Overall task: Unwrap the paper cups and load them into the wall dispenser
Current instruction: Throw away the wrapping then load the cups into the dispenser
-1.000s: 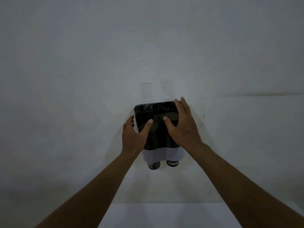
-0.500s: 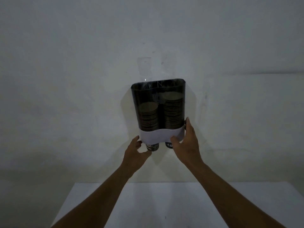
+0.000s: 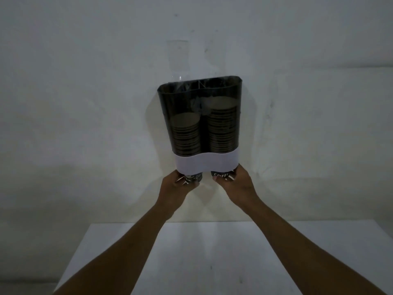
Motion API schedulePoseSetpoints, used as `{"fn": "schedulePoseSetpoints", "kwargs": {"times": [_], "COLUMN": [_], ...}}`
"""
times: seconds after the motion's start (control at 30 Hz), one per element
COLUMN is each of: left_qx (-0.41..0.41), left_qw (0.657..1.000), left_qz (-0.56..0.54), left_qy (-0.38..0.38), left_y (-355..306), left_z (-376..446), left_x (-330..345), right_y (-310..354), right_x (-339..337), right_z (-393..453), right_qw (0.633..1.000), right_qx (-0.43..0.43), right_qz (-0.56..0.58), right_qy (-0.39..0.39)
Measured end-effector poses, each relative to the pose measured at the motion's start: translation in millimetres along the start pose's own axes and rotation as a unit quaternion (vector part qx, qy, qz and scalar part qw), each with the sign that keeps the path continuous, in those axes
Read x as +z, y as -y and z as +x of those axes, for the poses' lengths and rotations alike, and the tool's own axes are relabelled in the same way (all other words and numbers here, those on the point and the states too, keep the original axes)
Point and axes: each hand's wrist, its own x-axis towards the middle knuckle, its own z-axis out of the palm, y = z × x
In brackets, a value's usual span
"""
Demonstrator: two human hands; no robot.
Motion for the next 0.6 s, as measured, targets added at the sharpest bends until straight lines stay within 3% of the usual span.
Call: {"fn": "schedulePoseSetpoints", "kwargs": {"times": [0.1,0.33,0.6], "left_qx": [0.003,0.008,0.019], "left_qw": [1.000,0.993,0.987], "left_qz": [-0.021,-0.028,-0.002], "left_qy": [-0.010,-0.114,-0.158], "left_y": [6,-1,-6], "left_z": [1,-2,-6], "left_x": [2,20,29], "right_y": [-1,0,0], "right_x": [-2,-3,-1], "right_z": [1,0,-2], "right_qw": [1.000,1.000,0.999], "right_qx": [-0.006,-0.023,-0.038], "right_qz": [0.002,-0.017,-0.010], "right_qy": [-0.002,-0.001,-0.003]}}
